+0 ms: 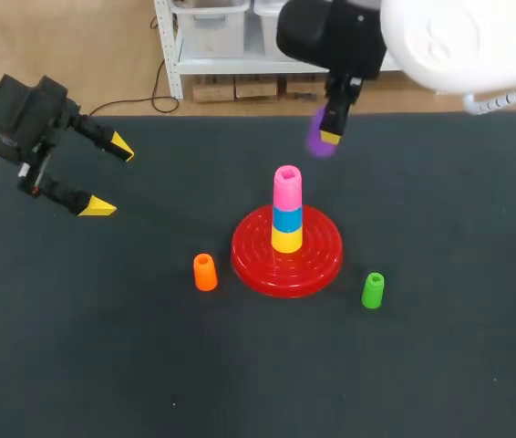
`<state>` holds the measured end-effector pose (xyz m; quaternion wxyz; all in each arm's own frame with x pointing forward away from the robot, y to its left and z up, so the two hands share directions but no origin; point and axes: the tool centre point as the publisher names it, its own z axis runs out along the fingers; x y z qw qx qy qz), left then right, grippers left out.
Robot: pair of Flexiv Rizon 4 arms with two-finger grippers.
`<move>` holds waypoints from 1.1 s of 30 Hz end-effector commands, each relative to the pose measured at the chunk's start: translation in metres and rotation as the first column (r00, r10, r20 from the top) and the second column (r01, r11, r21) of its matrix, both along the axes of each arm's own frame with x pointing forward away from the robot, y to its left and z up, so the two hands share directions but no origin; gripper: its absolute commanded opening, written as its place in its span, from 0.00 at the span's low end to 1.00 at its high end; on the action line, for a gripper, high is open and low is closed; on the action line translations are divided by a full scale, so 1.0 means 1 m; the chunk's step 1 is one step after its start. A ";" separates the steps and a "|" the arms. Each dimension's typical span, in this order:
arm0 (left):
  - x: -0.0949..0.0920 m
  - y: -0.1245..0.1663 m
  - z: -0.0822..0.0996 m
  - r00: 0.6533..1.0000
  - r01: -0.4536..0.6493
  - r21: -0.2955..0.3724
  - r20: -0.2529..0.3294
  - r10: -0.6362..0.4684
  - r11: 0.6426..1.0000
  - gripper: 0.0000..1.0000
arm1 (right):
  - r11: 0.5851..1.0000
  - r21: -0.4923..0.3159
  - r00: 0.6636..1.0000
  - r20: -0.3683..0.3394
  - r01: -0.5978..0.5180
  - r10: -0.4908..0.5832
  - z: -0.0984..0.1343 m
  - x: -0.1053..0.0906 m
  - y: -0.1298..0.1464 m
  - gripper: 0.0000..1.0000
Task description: Pick up and stack the cylinders on the red base in this order: pink,purple,orange,green
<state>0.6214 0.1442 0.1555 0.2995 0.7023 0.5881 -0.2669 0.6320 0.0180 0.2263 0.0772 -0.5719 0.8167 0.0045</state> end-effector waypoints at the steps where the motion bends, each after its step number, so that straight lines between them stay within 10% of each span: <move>1: 0.001 0.000 -0.001 1.000 0.002 -0.001 0.000 -0.002 1.000 1.00 | 1.000 0.006 1.000 -0.008 -0.020 0.020 -0.001 -0.003 0.007 0.00; 33: 0.001 0.000 -0.001 1.000 0.002 -0.001 0.000 -0.002 1.000 1.00 | 0.990 -0.086 0.993 -0.063 -0.108 0.103 -0.026 -0.006 0.036 0.00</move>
